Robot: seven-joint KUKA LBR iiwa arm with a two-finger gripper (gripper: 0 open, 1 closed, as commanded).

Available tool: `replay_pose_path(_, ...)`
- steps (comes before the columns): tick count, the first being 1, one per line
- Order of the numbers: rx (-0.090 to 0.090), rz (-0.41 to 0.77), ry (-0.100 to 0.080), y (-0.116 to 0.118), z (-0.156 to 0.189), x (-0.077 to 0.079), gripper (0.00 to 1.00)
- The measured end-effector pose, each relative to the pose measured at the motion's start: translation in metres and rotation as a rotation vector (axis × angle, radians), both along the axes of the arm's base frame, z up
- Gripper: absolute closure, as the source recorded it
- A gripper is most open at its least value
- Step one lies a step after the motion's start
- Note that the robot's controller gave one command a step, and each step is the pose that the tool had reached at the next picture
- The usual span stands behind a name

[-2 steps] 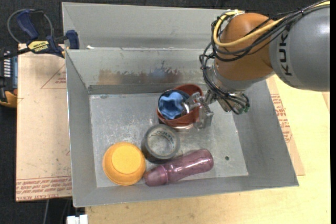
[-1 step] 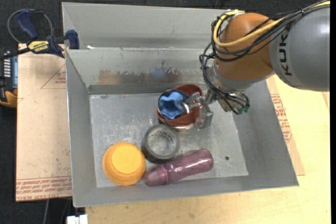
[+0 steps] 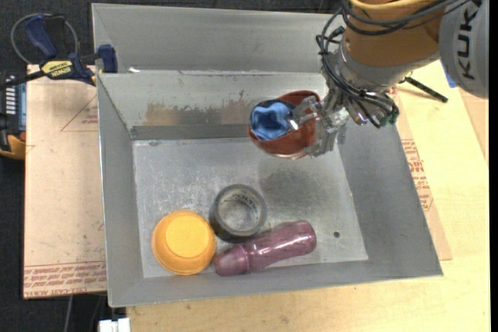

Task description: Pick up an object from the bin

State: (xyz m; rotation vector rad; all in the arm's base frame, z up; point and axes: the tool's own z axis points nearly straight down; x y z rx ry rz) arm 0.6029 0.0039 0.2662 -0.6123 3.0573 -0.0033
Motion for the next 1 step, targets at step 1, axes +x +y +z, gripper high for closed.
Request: replay_pose_path(1, 0.000, 0.006, 0.004, 0.0010, 0.0004, -0.0045, 1.00)
